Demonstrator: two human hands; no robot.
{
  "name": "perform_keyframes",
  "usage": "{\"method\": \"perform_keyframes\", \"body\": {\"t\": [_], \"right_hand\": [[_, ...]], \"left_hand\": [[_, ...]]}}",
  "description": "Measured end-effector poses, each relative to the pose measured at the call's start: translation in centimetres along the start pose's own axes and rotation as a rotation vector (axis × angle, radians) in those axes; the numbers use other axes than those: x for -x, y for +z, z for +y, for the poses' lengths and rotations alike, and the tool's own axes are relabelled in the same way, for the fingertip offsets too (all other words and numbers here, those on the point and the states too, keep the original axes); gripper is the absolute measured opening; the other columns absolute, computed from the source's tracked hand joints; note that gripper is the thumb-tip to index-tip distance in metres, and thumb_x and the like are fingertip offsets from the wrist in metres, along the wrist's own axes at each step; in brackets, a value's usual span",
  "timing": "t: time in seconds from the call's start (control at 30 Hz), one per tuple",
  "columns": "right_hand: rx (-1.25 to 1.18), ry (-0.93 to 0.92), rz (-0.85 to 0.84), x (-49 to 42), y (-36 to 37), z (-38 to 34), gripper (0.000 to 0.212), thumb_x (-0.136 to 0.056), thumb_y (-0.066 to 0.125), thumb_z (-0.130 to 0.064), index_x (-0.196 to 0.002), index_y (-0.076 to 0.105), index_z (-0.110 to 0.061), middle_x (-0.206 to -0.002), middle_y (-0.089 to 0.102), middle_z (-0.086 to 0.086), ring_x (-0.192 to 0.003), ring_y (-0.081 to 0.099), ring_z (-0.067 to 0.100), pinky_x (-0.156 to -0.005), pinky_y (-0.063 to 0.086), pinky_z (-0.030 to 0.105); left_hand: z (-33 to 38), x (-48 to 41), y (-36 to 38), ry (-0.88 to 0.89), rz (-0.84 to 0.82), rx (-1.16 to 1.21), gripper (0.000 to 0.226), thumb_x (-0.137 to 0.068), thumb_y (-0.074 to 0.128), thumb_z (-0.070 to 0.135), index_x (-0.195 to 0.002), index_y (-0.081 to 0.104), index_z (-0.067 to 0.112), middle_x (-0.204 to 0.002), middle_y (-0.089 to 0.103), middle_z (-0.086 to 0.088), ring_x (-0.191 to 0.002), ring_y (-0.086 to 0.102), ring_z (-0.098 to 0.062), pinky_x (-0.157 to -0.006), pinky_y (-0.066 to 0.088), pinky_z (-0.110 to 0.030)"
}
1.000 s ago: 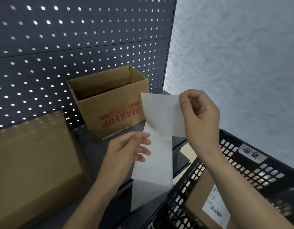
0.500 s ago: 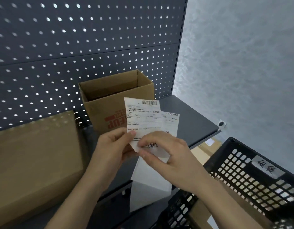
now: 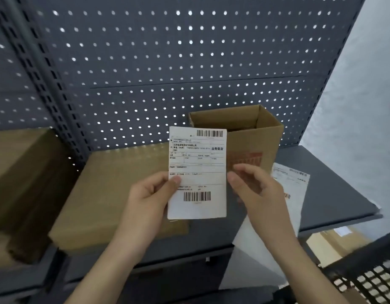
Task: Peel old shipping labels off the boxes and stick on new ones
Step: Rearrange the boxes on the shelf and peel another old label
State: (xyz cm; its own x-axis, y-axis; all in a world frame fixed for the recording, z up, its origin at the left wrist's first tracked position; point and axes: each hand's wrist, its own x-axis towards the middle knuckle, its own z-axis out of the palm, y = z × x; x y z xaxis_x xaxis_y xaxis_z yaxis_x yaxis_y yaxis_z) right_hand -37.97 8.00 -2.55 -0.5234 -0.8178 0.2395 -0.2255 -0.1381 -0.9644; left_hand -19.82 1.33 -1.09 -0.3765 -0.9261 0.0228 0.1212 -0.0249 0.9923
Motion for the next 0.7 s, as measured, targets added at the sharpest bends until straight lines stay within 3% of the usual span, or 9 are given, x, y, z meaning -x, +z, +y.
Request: {"method": "perform_keyframes", "body": {"t": [0.17,0.33,0.43,0.5,0.57,0.7], "right_hand": [[-0.114,0.166,-0.235,-0.6,5.6,-1.4,0.014,-0.091,0.066,-0.023,-0.103,0.072,-0.02,-0.097,0.076,-0.008,-0.091,0.071,0.013,-0.073,0.057,0.026],[-0.062,0.102,-0.265,-0.6,10.6,-3.0,0.01,-0.089,0.068,-0.015,-0.096,0.075,-0.013,-0.092,0.077,-0.001,-0.088,0.072,0.021,-0.079,0.06,0.034],[-0.005,0.087,-0.273,-0.8,12.8,-3.4,0.01,-0.089,0.068,-0.014,-0.095,0.075,-0.013,-0.09,0.077,-0.002,-0.086,0.071,0.022,-0.072,0.061,0.03],[0.016,0.089,-0.27,-1.0,13.9,-3.6,0.01,-0.089,0.068,-0.013,-0.096,0.075,-0.012,-0.088,0.077,-0.003,-0.082,0.072,0.018,-0.064,0.058,0.022],[0.038,0.096,-0.261,-1.3,14.8,-3.7,0.01,-0.089,0.068,-0.013,-0.096,0.074,-0.013,-0.087,0.077,-0.003,-0.081,0.072,0.017,-0.064,0.058,0.022],[0.092,0.114,-0.276,-2.1,15.4,-3.6,0.01,-0.088,0.069,-0.016,-0.097,0.074,-0.013,-0.087,0.077,-0.005,-0.081,0.073,0.012,-0.065,0.06,0.025]], "left_hand": [[1.1,0.5,-5.4,-0.001,0.05,0.012,0.023,-0.095,0.053,0.017,-0.095,0.074,0.008,-0.101,0.074,-0.012,-0.097,0.071,-0.028,-0.093,0.05,-0.051],[1.8,0.5,-10.4,-0.058,0.072,-0.002,0.021,-0.097,0.053,0.016,-0.1,0.072,0.01,-0.101,0.075,-0.007,-0.096,0.072,-0.025,-0.093,0.052,-0.053],[2.1,0.0,-13.0,-0.076,0.06,-0.027,0.019,-0.097,0.054,0.011,-0.102,0.072,0.012,-0.1,0.075,-0.002,-0.095,0.072,-0.02,-0.089,0.055,-0.047],[2.2,-0.4,-14.5,-0.043,0.016,-0.113,0.019,-0.095,0.057,0.009,-0.106,0.072,0.015,-0.101,0.075,0.002,-0.097,0.071,-0.016,-0.086,0.057,-0.038],[2.3,-0.9,-15.8,-0.009,-0.048,-0.248,0.022,-0.094,0.06,0.009,-0.108,0.072,0.021,-0.101,0.075,0.009,-0.097,0.07,-0.011,-0.084,0.058,-0.031],[2.1,-2.3,-17.4,0.015,-0.107,-0.467,0.025,-0.091,0.066,0.014,-0.106,0.072,0.033,-0.1,0.074,0.011,-0.095,0.069,-0.007,-0.089,0.056,-0.037]]}}
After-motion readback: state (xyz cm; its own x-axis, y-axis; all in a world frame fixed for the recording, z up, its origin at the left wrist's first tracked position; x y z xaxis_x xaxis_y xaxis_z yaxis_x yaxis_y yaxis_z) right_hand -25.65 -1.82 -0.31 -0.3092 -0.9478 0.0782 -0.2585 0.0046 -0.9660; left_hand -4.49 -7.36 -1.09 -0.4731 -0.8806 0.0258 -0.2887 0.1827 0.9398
